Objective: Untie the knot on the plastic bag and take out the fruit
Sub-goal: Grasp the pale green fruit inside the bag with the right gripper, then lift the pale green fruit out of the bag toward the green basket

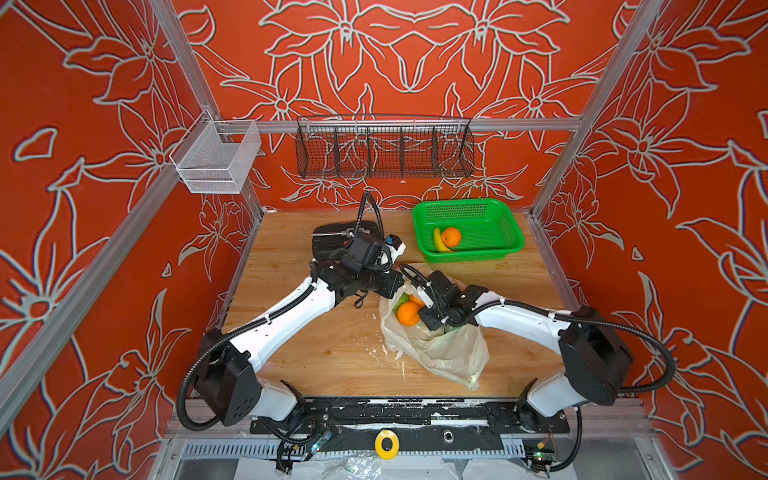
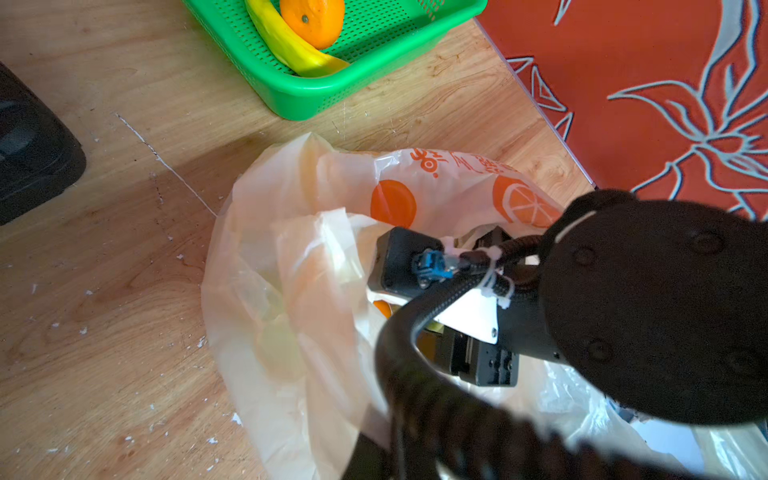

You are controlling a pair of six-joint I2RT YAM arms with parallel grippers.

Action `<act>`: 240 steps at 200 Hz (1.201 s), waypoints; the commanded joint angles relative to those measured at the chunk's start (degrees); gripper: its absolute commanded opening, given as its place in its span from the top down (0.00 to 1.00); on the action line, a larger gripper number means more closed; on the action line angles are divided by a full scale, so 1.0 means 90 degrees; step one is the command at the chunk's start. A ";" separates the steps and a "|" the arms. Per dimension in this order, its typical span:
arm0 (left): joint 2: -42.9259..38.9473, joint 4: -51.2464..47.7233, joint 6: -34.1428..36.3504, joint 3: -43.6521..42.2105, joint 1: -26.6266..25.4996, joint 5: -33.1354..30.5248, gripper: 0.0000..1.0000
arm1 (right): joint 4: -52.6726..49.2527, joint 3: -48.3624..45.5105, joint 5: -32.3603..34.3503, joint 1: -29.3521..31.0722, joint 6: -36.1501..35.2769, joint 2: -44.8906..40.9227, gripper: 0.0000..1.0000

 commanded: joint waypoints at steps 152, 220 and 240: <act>-0.0620 0.0547 0.0088 -0.0399 0.0025 0.0412 0.29 | 0.0501 -0.0824 -0.1163 -0.0034 0.1768 -0.2802 0.52; -0.0944 0.0828 0.0177 -0.0590 0.0016 0.0680 0.17 | 0.0505 0.0037 -0.1394 -0.0340 0.2015 -0.3129 0.53; -0.1023 0.0921 0.0187 -0.0648 0.0020 0.0793 0.14 | 0.0533 0.0338 -0.1512 -0.0594 0.2071 -0.3168 0.53</act>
